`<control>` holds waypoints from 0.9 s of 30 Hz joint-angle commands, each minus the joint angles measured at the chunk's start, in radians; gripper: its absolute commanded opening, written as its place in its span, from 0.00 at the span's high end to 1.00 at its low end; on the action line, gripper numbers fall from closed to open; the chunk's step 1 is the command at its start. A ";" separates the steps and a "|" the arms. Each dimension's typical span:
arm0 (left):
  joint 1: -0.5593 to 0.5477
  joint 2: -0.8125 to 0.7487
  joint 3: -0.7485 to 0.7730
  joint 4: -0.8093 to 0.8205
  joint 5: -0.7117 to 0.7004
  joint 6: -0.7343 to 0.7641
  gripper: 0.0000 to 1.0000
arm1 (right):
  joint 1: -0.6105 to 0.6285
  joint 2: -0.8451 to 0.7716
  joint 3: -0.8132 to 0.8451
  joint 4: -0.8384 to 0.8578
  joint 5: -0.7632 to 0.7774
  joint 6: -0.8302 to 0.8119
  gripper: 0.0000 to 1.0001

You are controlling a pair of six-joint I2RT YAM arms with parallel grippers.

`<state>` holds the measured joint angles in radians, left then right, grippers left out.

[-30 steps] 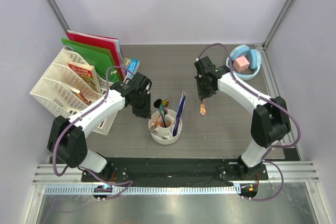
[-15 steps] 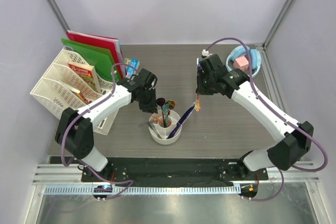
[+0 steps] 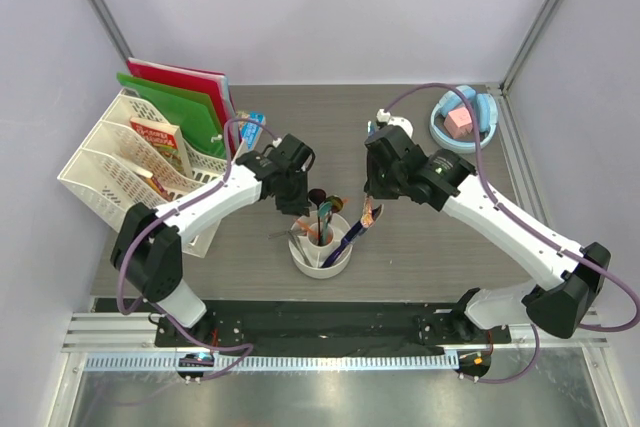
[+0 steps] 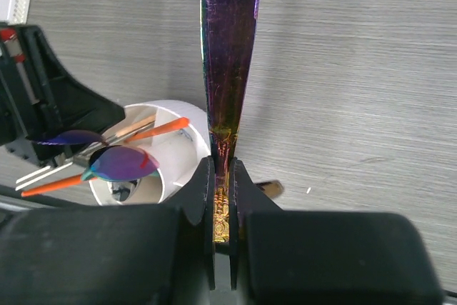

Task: Sort the eating utensils into containers
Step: Place the knife in the storage box.

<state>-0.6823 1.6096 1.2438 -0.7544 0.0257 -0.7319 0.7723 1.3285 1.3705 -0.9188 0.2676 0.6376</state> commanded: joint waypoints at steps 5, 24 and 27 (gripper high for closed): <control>-0.010 -0.046 -0.044 -0.046 -0.113 -0.089 0.81 | 0.044 -0.048 -0.037 0.044 0.081 0.060 0.99; -0.102 -0.073 -0.081 -0.060 -0.106 -0.153 0.83 | 0.202 0.075 -0.148 0.201 0.191 0.154 0.99; -0.111 -0.100 -0.096 -0.062 -0.112 -0.164 0.84 | 0.216 0.092 -0.146 0.204 0.214 0.162 0.99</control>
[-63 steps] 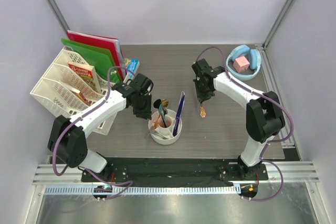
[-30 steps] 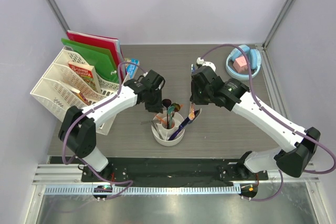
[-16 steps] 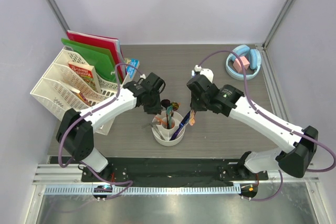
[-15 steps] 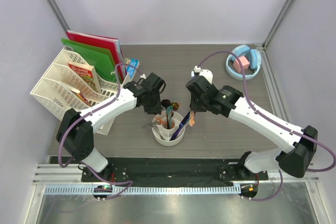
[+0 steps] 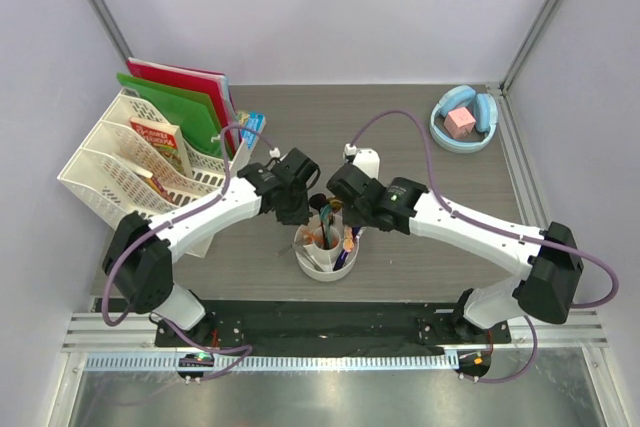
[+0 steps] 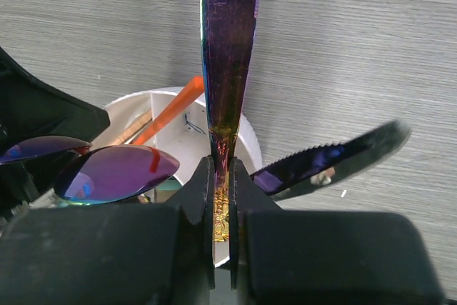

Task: Sort the eating utensils into containers
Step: Place the knife in the storage box.

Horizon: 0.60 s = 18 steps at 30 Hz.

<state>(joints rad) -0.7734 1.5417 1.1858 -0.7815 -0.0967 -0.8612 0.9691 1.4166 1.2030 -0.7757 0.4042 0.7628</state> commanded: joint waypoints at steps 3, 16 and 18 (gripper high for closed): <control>-0.020 -0.060 -0.051 -0.036 0.000 -0.041 0.83 | 0.034 0.008 0.017 0.056 0.090 0.052 0.99; -0.020 -0.084 -0.072 -0.030 0.008 -0.067 0.83 | 0.100 0.054 -0.045 0.053 0.182 0.096 0.99; -0.020 -0.086 -0.077 -0.030 0.011 -0.067 0.83 | 0.100 0.056 -0.059 0.052 0.180 0.104 0.99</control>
<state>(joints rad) -0.7898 1.4906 1.1210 -0.8154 -0.0917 -0.9115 1.0618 1.4734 1.1633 -0.7563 0.5228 0.8234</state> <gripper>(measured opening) 0.173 0.074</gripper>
